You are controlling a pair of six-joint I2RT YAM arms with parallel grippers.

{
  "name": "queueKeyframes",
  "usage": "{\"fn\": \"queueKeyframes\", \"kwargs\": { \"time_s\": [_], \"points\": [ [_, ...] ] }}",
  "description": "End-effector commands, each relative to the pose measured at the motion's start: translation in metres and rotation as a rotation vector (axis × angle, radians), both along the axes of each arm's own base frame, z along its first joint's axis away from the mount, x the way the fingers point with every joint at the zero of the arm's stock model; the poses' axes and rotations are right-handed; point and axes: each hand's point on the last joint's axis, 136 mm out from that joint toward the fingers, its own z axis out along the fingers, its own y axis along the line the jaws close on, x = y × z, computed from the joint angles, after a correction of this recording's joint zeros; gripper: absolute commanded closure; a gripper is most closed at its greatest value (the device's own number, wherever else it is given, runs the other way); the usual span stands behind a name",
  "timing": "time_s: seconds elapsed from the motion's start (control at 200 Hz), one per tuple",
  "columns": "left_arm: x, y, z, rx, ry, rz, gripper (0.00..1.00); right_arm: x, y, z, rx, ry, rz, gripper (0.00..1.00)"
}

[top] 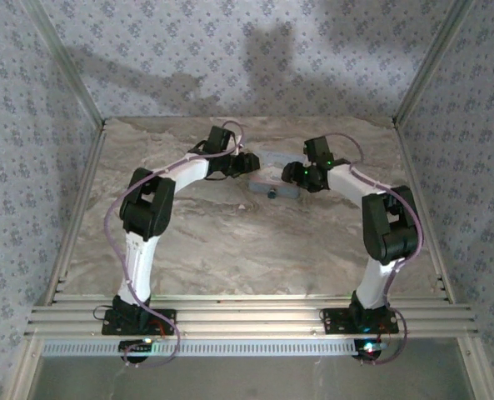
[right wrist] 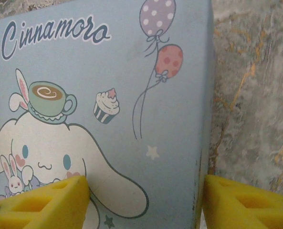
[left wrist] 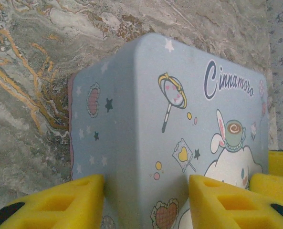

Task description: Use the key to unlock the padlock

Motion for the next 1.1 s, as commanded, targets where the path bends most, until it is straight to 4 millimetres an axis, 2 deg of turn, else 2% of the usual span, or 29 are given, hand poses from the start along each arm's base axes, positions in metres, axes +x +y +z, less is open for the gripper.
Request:
{"fn": "queueKeyframes", "kwargs": {
  "time_s": [0.0,0.075,0.195,0.32,0.425,0.535,0.64,0.735,0.844,0.889,0.899,0.929,0.939,0.949,0.964,1.094],
  "points": [
    [-0.010,-0.015,0.002,-0.001,-0.008,-0.051,0.56,-0.050,0.007,-0.045,-0.013,0.208,0.007,0.33],
    [-0.005,-0.015,0.003,0.020,-0.019,-0.062,0.59,-0.046,0.004,-0.039,-0.010,0.194,-0.029,0.32],
    [-0.001,-0.016,0.007,0.031,-0.034,-0.067,0.59,-0.041,0.003,-0.029,0.001,0.175,-0.042,0.29],
    [0.003,-0.006,0.011,0.076,-0.055,-0.050,0.48,-0.042,-0.005,-0.021,-0.026,0.174,-0.069,0.24],
    [0.008,0.008,0.025,0.117,-0.094,-0.036,0.41,-0.043,-0.017,-0.006,-0.025,0.142,-0.113,0.20],
    [0.016,0.032,0.043,0.159,-0.135,-0.001,0.39,-0.039,-0.028,0.018,-0.013,0.089,-0.141,0.17],
    [0.027,0.063,0.055,0.211,-0.158,0.063,0.38,-0.037,-0.034,0.038,-0.008,0.043,-0.150,0.16],
    [0.041,0.099,0.054,0.299,-0.155,0.154,0.39,-0.037,-0.034,0.055,-0.005,0.003,-0.147,0.16],
    [0.059,0.141,0.047,0.438,-0.109,0.282,0.44,-0.040,-0.027,0.069,-0.018,-0.037,-0.126,0.18],
    [0.063,0.149,0.036,0.472,-0.076,0.290,0.45,-0.041,-0.023,0.072,-0.030,-0.044,-0.108,0.19],
    [0.069,0.150,0.041,0.469,-0.087,0.299,0.45,-0.042,-0.022,0.072,-0.034,-0.044,-0.103,0.19],
    [0.075,0.153,0.043,0.476,-0.085,0.310,0.48,-0.045,-0.019,0.071,-0.044,-0.038,-0.090,0.19],
    [0.076,0.153,0.041,0.480,-0.080,0.312,0.49,-0.046,-0.018,0.070,-0.045,-0.035,-0.087,0.19],
    [0.080,0.154,0.042,0.479,-0.084,0.318,0.49,-0.041,-0.015,0.080,-0.037,-0.057,-0.085,0.19],
    [0.079,0.156,0.037,0.493,-0.062,0.318,0.50,-0.041,-0.013,0.083,-0.037,-0.062,-0.081,0.19],
    [0.097,0.163,0.027,0.546,-0.026,0.354,0.58,-0.044,-0.001,0.089,-0.074,-0.081,-0.022,0.20]
  ]
}}
